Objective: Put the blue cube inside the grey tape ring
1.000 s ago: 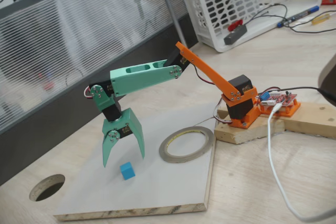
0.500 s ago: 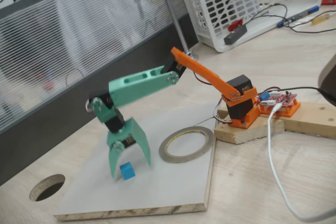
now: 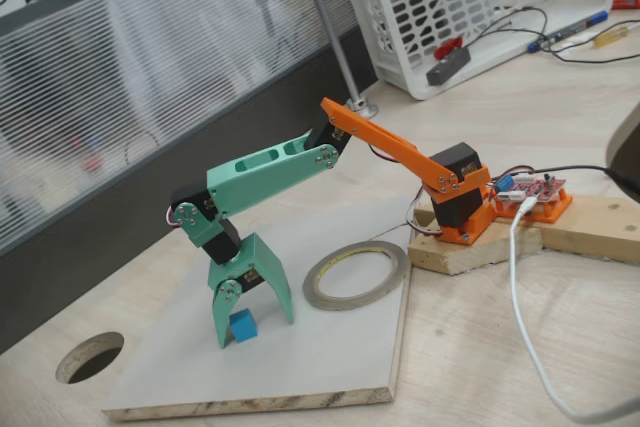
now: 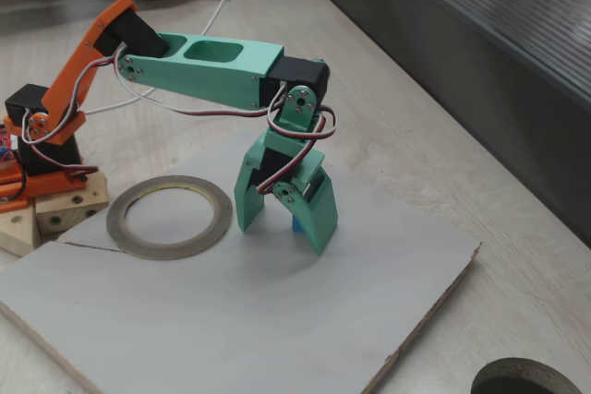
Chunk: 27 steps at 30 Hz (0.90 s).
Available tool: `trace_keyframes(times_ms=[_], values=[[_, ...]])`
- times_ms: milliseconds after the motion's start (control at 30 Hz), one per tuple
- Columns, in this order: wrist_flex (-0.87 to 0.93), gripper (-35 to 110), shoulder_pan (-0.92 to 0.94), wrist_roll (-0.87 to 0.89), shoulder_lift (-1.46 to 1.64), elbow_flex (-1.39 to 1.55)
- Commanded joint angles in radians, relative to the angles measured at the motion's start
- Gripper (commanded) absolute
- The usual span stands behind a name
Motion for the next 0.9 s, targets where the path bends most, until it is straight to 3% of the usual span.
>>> trace_keyframes(times_ms=[0, 133, 400, 867], values=[[-0.083, 73, -0.012, 0.012, 0.020, -0.057], [-0.158, 72, -0.012, 0.014, 0.018, -0.100], [-0.144, 68, -0.012, 0.014, 0.008, -0.089], [-0.160, 8, -0.012, 0.005, 0.018, -0.101]])
